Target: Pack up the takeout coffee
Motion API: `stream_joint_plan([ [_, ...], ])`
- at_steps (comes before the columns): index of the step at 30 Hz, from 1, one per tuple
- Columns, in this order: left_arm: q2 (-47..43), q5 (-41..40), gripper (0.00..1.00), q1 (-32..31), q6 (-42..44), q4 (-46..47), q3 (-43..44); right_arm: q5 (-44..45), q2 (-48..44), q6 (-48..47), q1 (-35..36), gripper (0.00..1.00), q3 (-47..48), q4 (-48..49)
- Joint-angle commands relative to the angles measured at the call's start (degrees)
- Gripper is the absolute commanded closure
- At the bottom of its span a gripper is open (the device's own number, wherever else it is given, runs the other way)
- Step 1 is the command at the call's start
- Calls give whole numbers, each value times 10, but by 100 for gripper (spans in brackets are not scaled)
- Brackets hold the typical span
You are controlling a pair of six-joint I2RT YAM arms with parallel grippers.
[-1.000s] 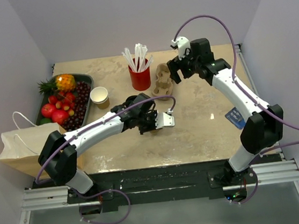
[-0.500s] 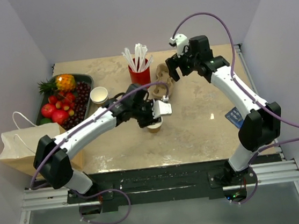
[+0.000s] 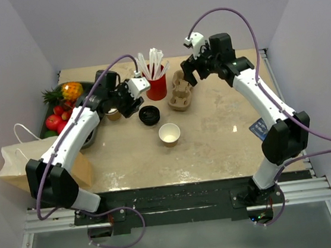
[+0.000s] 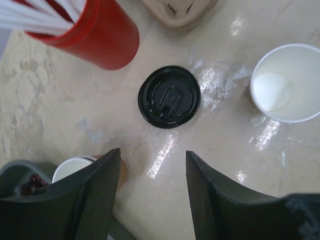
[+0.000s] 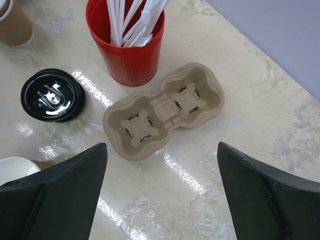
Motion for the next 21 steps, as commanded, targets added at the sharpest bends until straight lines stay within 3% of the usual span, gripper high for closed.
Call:
stream_joint_plan([
  [1, 48, 16, 38, 33, 25, -37, 18, -41, -5, -14, 10, 7, 15, -16],
  [13, 85, 28, 37, 33, 26, -37, 27, -63, -37, -32, 19, 8, -29, -29],
  [17, 67, -11, 38, 33, -32, -39, 66, -75, -38, -46, 23, 8, -21, -35],
  [21, 13, -40, 39, 33, -29, -58, 64, -86, -25, -41, 27, 8, -6, -40],
])
